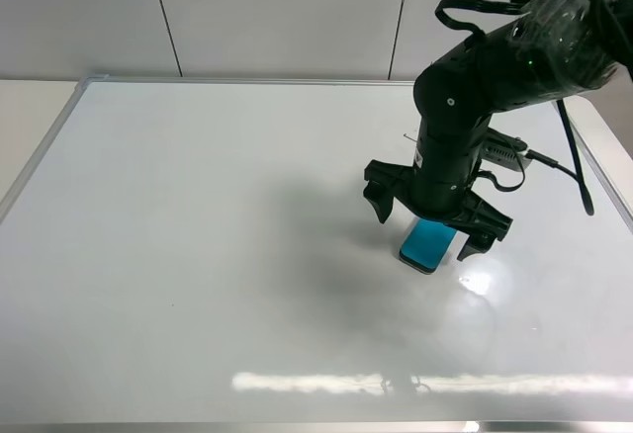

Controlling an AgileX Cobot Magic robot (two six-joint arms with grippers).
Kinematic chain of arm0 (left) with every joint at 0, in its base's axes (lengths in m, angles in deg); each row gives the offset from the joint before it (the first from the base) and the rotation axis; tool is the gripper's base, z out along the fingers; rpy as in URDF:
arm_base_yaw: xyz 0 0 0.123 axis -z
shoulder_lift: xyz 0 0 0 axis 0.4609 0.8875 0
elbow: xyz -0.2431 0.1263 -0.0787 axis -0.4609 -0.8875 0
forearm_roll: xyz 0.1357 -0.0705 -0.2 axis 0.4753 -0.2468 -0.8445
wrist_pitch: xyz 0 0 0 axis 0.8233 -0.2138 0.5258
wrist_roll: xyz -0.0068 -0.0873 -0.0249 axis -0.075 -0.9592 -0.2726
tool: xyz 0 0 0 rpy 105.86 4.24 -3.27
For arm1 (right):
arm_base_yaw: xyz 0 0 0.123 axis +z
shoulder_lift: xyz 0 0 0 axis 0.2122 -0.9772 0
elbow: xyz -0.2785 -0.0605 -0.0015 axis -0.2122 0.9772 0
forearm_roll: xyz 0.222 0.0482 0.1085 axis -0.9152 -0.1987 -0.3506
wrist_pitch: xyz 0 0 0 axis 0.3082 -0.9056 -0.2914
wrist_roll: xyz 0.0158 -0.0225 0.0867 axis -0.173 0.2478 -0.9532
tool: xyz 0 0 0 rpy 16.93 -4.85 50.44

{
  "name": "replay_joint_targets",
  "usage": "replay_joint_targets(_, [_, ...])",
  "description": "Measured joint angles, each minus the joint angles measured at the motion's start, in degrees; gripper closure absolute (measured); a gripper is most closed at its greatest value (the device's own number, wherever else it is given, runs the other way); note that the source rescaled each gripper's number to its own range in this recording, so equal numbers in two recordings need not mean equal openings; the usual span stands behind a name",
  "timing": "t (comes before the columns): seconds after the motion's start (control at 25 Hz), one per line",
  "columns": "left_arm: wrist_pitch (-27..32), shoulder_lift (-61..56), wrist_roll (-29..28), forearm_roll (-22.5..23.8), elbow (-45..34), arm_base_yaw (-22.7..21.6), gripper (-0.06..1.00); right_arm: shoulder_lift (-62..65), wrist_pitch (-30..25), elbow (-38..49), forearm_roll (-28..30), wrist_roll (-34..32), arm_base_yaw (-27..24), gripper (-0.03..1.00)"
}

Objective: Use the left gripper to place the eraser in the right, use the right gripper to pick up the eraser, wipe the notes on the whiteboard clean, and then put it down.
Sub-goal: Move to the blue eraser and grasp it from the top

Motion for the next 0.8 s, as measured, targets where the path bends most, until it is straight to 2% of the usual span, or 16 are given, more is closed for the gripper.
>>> replay_joint_targets(0.8, [0.00, 0.00, 0.00, 0.00, 0.00, 0.00, -0.06, -0.67, 2.08, 0.15, 2.53, -2.48, 0.00, -0.03])
